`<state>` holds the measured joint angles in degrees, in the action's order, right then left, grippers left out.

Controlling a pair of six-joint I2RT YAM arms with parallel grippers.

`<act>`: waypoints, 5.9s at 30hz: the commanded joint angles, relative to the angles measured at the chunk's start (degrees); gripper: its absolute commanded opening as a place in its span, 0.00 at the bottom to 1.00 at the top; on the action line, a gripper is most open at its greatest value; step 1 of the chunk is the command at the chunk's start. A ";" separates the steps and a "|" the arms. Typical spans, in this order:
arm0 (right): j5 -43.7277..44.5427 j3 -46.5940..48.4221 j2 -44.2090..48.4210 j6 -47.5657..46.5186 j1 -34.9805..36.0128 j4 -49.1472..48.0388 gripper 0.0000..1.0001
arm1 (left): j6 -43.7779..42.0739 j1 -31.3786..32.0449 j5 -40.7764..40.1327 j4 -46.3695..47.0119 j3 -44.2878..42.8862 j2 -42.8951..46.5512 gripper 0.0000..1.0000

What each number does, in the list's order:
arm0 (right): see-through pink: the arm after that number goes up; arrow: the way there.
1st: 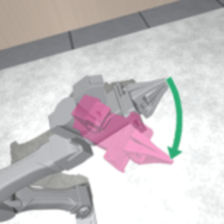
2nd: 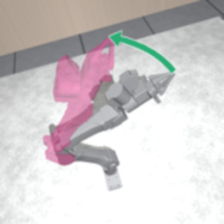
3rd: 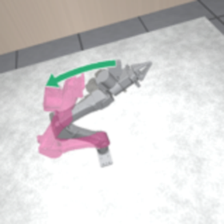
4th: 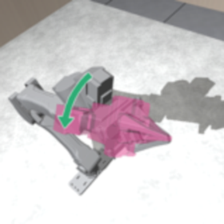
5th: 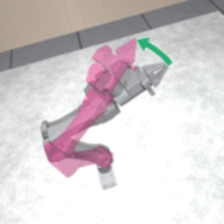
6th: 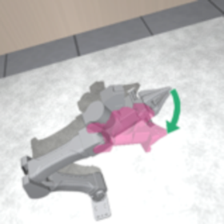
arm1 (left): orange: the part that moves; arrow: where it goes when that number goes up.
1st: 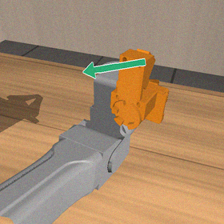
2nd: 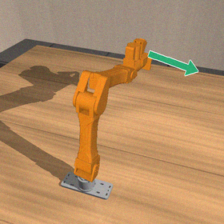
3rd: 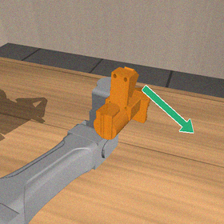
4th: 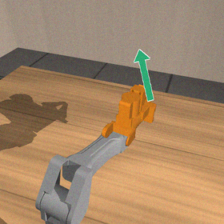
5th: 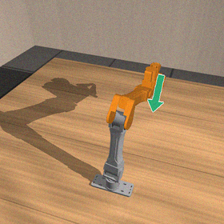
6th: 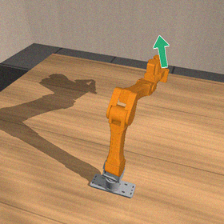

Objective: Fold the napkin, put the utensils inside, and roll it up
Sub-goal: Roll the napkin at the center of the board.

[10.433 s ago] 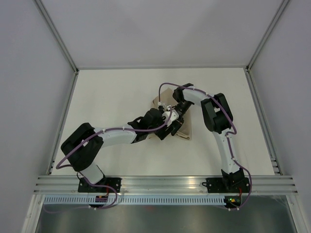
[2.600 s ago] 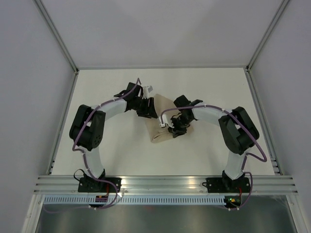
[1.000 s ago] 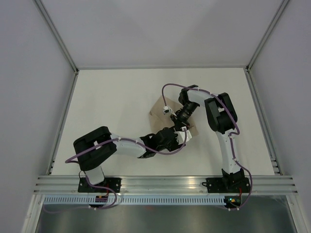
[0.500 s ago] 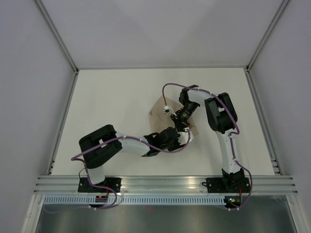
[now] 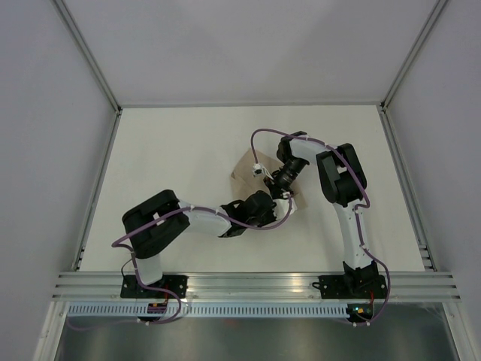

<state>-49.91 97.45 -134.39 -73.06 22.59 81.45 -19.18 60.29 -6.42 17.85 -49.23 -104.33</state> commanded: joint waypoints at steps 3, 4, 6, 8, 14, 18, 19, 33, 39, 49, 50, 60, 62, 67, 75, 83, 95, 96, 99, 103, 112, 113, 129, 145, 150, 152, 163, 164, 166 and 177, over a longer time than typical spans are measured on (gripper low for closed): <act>0.96 0.81 -2.02 -2.53 -0.35 1.08 0.18 | 0.81 -2.11 4.03 -5.36 -2.18 -2.36 0.07; 0.87 0.81 -1.76 -2.53 -0.35 1.17 0.20 | 0.98 -2.37 4.91 -5.71 -2.36 -2.19 0.06; -0.10 -0.24 0.16 -2.18 -0.61 0.38 0.29 | 1.34 -3.16 8.07 -6.68 -3.06 -2.02 0.03; -0.80 -2.07 2.01 -1.13 -0.97 -1.28 0.41 | 2.04 -4.30 11.75 -10.10 -5.07 -2.54 0.02; -1.69 -12.53 14.31 13.79 -2.46 -20.15 0.60 | 3.36 -7.37 20.82 -21.70 -11.13 -4.38 0.02; 5.68 -24.39 26.60 29.70 -2.73 -47.35 0.69 | 4.85 -8.87 25.39 -26.80 -13.96 -5.53 0.02; 9.18 -27.89 28.11 31.99 -2.90 -50.83 0.70 | 4.94 -9.05 26.88 -27.25 -14.22 -5.70 0.02; 19.50 -41.89 41.21 44.32 -10.90 -72.83 0.72 | 10.56 -14.41 40.42 -38.49 -23.70 -13.25 0.02; 27.49 -45.33 41.84 47.83 -13.09 -77.06 0.73 | 10.74 -15.55 44.03 -42.71 -27.49 -16.07 0.02; 25.91 -45.59 42.36 47.84 -19.78 -76.62 0.73 | 11.71 -16.61 43.77 -45.18 -30.57 -19.68 0.02; 25.83 -46.38 43.06 47.14 -19.78 -76.79 0.72 | 11.80 -16.78 43.77 -45.18 -30.66 -19.94 0.02; 12.14 -55.61 57.82 33.08 -19.78 -68.98 0.73 | 12.68 -19.25 48.25 -45.62 -32.50 -24.16 0.02; 9.76 -56.14 59.94 29.22 -19.78 -66.08 0.73 | 12.85 -19.69 48.42 -45.79 -32.51 -24.78 0.02; 6.14 -57.37 63.01 23.32 -17.59 -61.76 0.73 | 13.03 -20.30 49.65 -47.11 -33.65 -26.01 0.02; 16.24 -64.05 66.98 22.70 -2.04 -68.35 0.74 | 13.29 -20.48 49.75 -48.52 -34.79 -27.67 0.02; 23.80 -64.93 62.41 22.08 6.50 -74.15 0.74 | 13.82 -20.48 49.75 -48.61 -35.06 -28.29 0.02; 26.71 -63.00 54.85 20.23 8.00 -77.84 0.70 | 13.73 -20.48 50.18 -48.61 -35.58 -28.82 0.02; 26.88 -63.00 54.24 20.23 8.00 -78.37 0.69 | 13.64 -20.48 50.18 -48.61 -35.58 -28.82 0.02; 26.97 -62.56 52.92 20.50 8.26 -78.46 0.63 | 13.64 -20.56 50.36 -48.61 -35.67 -28.91 0.02; 28.02 -62.64 51.69 20.50 8.70 -78.72 0.59 | 13.29 -20.56 50.89 -48.61 -35.41 -28.82 0.04; 29.69 -63.17 49.57 20.06 8.61 -79.87 0.53 | 13.12 -20.57 53.44 -48.70 -36.02 -28.73 0.13; 29.78 -63.17 49.40 20.06 8.70 -79.87 0.51 | 13.03 -20.65 53.78 -48.61 -35.93 -28.73 0.13; 22.67 -58.27 46.41 19.36 5.54 -69.16 0.14 | 23.65 -23.02 50.63 -39.12 -32.42 -19.43 0.40; 4.31 -34.53 28.93 5.04 -5.62 -32.69 0.13 | 39.83 -28.48 14.07 -22.63 -16.44 4.03 0.49; 1.40 -24.09 19.62 -1.47 -7.47 -18.36 0.12 | 39.22 -28.04 8.63 -6.46 -0.04 17.57 0.50; 0.52 -21.35 15.75 -3.13 -8.17 -13.79 0.12 | 36.95 -26.29 6.69 1.99 7.00 22.39 0.50; -0.54 -12.55 6.07 -3.15 -9.40 -7.53 0.11 | 6.90 -6.78 -2.21 21.53 16.19 22.86 0.57; -0.63 -12.20 5.89 -2.88 -9.41 -7.62 0.11 | 5.92 -6.25 -1.59 20.66 15.14 22.25 0.58; -0.45 -11.76 5.02 -2.27 -9.49 -7.71 0.11 | 2.59 -4.93 1.57 18.73 13.56 19.97 0.59; -0.28 -9.91 1.85 -0.68 -9.67 -7.89 0.11 | -8.32 2.29 7.03 10.54 1.69 4.23 0.63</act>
<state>-51.77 87.02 -129.73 -71.53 12.84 77.08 -20.91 61.67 -1.50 28.71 -45.21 -97.65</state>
